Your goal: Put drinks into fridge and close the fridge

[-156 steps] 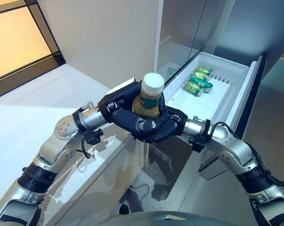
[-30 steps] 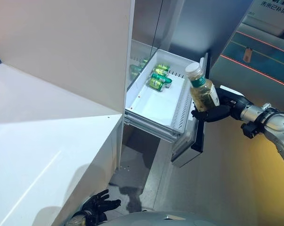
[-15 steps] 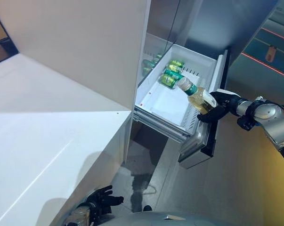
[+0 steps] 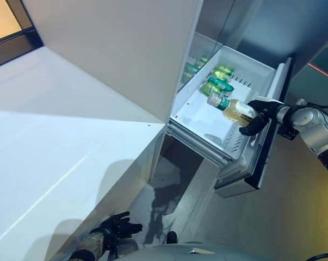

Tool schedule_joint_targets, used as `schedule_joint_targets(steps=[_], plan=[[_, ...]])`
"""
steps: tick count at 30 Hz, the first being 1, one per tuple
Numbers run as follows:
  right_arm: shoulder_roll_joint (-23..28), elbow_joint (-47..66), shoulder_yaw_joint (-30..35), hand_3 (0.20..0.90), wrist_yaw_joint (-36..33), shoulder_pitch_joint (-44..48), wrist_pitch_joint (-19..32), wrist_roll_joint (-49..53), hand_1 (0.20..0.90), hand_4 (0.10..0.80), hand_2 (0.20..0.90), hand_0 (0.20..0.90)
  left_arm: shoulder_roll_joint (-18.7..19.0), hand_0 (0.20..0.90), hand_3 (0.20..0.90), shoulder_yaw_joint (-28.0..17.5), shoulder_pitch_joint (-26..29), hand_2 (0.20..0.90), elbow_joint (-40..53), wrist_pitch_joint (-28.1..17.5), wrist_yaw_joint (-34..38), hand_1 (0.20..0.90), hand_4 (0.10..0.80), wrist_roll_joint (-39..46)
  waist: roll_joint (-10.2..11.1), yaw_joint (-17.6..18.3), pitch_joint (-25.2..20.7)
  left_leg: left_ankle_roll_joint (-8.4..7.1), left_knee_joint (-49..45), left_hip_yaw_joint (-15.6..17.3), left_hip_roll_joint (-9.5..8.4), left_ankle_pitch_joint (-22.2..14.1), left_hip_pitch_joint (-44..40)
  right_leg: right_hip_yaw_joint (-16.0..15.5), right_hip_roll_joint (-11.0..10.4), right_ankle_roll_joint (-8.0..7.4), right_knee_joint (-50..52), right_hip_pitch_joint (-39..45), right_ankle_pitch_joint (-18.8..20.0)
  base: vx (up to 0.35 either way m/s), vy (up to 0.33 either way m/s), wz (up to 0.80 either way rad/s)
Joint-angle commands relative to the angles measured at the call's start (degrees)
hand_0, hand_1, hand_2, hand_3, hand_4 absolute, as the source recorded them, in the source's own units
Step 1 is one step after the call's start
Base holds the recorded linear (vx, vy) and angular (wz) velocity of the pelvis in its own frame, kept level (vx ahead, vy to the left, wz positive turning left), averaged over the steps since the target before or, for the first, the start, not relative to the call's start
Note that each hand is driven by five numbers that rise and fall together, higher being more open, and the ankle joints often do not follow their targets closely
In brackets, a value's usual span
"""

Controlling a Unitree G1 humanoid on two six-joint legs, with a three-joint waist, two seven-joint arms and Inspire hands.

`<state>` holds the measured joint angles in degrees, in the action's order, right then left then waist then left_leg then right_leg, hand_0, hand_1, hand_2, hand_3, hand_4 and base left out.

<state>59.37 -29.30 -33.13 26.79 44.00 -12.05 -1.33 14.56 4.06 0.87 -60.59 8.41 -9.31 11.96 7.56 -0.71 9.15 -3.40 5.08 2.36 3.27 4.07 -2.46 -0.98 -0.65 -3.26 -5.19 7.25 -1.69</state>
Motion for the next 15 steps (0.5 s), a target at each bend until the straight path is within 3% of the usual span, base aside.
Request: schedule_joint_targets(steps=[1, 9, 15], plan=[[0.7, -3.0, -0.4, 0.200, -2.8, 16.7, 1.3, -2.5, 0.300, 0.100, 0.300, 0.300, 11.5, 0.900, 0.900, -0.4, -6.9, 0.900, -2.5, 1.1, 6.2, 0.900, 0.800, -1.1, 1.3, -4.4, -2.8, 4.68, -0.7, -1.8, -4.30, -5.2, 0.6, -0.9, 3.7, -2.27, 0.2, -5.4, 4.9, -0.018, -0.011, 0.20], [-0.8, -8.6, -8.6, 0.200, -3.2, 23.9, 1.3, -10.0, 0.300, 0.100, 0.300, 0.300, 13.6, 0.900, 0.900, -0.9, -4.5, 0.900, -1.7, 2.5, 6.3, 0.900, 0.800, 0.3, 1.9, -6.1, -0.9, 4.37, -0.6, -2.7, -4.49, -4.5, 3.1, -2.0, 3.9, -1.84, 0.3, -7.3, 5.0, -0.047, -0.004, 0.10], [-2.5, -9.9, -12.4, 0.200, -1.5, 28.6, -5.3, -6.2, 0.300, 0.100, 0.300, 0.300, 14.3, 0.900, 0.900, 0.1, -2.8, 0.900, 1.9, 5.9, 6.9, 0.900, 0.800, 1.8, 1.6, -7.0, 0.6, 4.19, -0.5, -3.4, -4.97, -3.8, 4.8, -2.5, 3.9, -1.67, 0.3, -8.8, 5.3, -0.046, 0.010, 0.12]])
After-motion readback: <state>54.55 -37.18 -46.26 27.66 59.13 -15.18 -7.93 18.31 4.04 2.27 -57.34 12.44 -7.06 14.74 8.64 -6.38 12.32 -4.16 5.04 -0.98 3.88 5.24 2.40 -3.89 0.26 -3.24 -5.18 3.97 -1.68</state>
